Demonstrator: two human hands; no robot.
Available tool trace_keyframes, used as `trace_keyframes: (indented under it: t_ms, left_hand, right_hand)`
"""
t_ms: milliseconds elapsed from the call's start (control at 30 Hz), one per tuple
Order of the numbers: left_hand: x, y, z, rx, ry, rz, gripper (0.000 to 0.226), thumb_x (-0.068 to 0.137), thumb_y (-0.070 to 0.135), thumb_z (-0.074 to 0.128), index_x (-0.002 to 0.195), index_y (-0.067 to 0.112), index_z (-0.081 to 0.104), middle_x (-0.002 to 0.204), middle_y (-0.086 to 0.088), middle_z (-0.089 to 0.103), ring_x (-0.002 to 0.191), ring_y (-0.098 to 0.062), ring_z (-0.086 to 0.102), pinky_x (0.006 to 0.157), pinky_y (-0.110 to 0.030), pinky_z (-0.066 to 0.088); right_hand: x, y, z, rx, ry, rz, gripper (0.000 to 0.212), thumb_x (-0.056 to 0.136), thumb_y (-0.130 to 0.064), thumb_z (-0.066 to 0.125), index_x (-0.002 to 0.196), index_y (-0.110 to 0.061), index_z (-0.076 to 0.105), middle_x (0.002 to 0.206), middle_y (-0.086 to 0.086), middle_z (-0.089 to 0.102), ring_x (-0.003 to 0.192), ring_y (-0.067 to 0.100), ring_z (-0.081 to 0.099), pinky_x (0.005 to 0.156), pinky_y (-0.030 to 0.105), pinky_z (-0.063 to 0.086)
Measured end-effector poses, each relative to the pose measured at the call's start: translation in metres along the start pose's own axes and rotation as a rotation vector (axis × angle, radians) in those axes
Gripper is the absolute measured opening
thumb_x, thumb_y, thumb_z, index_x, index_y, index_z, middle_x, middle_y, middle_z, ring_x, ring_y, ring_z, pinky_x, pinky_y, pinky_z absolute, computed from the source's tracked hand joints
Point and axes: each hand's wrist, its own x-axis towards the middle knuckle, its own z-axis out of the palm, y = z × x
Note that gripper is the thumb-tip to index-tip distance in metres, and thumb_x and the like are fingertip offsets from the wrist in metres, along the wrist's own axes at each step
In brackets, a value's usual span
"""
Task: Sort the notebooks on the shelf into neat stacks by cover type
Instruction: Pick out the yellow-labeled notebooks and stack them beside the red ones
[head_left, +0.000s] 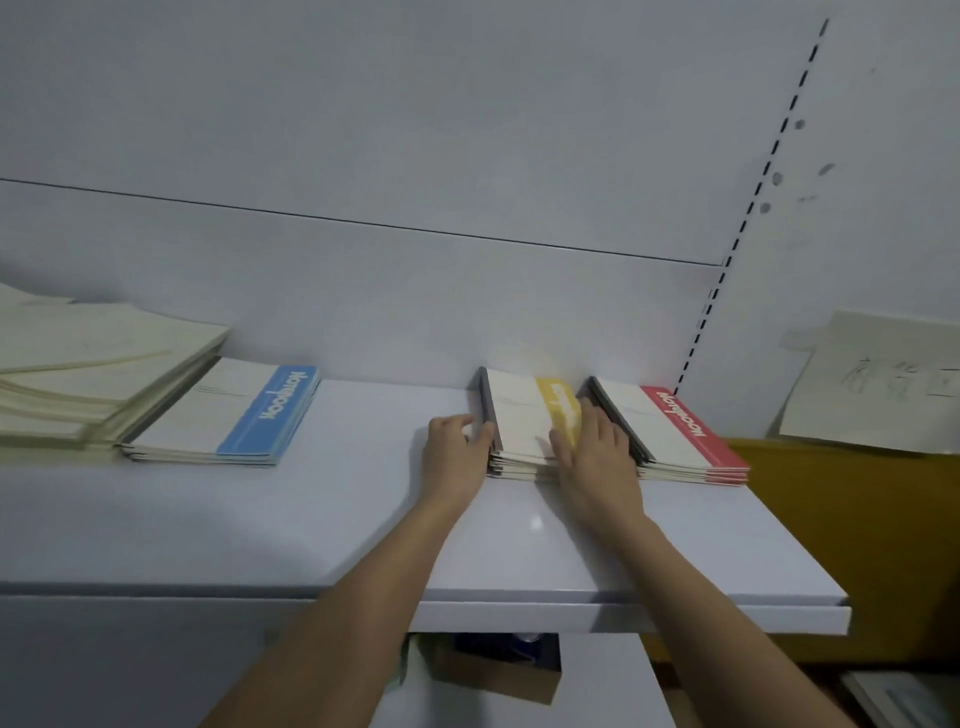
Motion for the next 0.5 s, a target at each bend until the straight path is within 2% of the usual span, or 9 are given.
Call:
trace_keyframes:
  t_ms: [67,133,233,300,367,433,500]
  left_hand:
    - [-0.006,-0.005,0.008,0.008,0.017,0.038,0.033,0.097,0.027,0.055,0.124,0.009,0.062,0.13,-0.006,0.053,0.1,-0.016,0.06,0.097,-0.034,0.047]
    - [-0.005,-0.008,0.008,-0.02,-0.055,0.082,0.025,0.097,0.025,0.057,0.118,0.013,0.065,0.125,-0.004,0.057,0.097,-0.011,0.059,0.096,-0.034,0.048]
    - [-0.005,-0.007,0.006,-0.087,-0.128,0.086,0.018,0.095,0.026,0.061,0.112,0.025,0.064,0.125,0.0,0.056,0.099,-0.002,0.058,0.095,-0.029,0.049]
    - [-0.006,-0.008,0.009,-0.095,-0.145,0.093,0.03,0.09,0.026,0.068,0.12,0.024,0.062,0.127,0.003,0.053,0.105,-0.003,0.057,0.092,-0.022,0.05]
    - [-0.007,-0.009,0.011,-0.055,-0.179,0.088,0.057,0.078,0.023,0.081,0.13,0.017,0.058,0.128,0.005,0.048,0.109,-0.006,0.056,0.092,-0.018,0.049]
    - [-0.007,-0.011,0.014,0.012,-0.185,0.091,0.074,0.067,0.018,0.089,0.133,0.016,0.055,0.129,0.005,0.047,0.111,-0.01,0.056,0.095,-0.023,0.049]
    - [-0.007,-0.012,0.015,0.069,-0.117,0.143,0.072,0.063,0.016,0.091,0.128,0.018,0.06,0.126,0.002,0.052,0.105,-0.008,0.057,0.092,-0.02,0.048]
  right_hand:
    - [-0.004,0.015,0.008,0.085,-0.062,-0.012,0.063,0.099,-0.046,0.035,0.152,-0.013,0.021,0.153,0.011,0.031,0.135,0.031,0.031,0.111,0.042,0.028]
    - [-0.002,0.022,0.01,0.131,-0.094,-0.041,0.059,0.1,-0.042,0.036,0.152,-0.014,0.024,0.156,0.011,0.026,0.142,0.029,0.025,0.115,0.041,0.022]
    - [0.004,0.029,0.015,0.154,-0.042,-0.133,0.039,0.099,-0.025,0.043,0.132,-0.002,0.046,0.139,0.02,0.042,0.127,0.041,0.039,0.102,0.047,0.035]
    - [0.008,0.031,0.016,0.225,-0.052,-0.058,0.027,0.096,-0.022,0.048,0.115,-0.004,0.049,0.122,0.013,0.048,0.114,0.034,0.045,0.089,0.038,0.038]
    - [0.011,0.033,0.016,0.266,-0.052,-0.044,0.021,0.094,-0.023,0.049,0.107,-0.006,0.05,0.116,0.01,0.048,0.109,0.033,0.046,0.083,0.037,0.038]
    - [0.011,0.035,0.016,0.29,-0.047,-0.062,0.028,0.096,-0.022,0.049,0.116,-0.003,0.051,0.124,0.013,0.048,0.114,0.034,0.046,0.089,0.039,0.038]
    - [0.011,0.035,0.014,0.358,-0.03,-0.04,0.041,0.098,-0.025,0.048,0.132,-0.004,0.045,0.137,0.012,0.044,0.122,0.032,0.043,0.093,0.037,0.036]
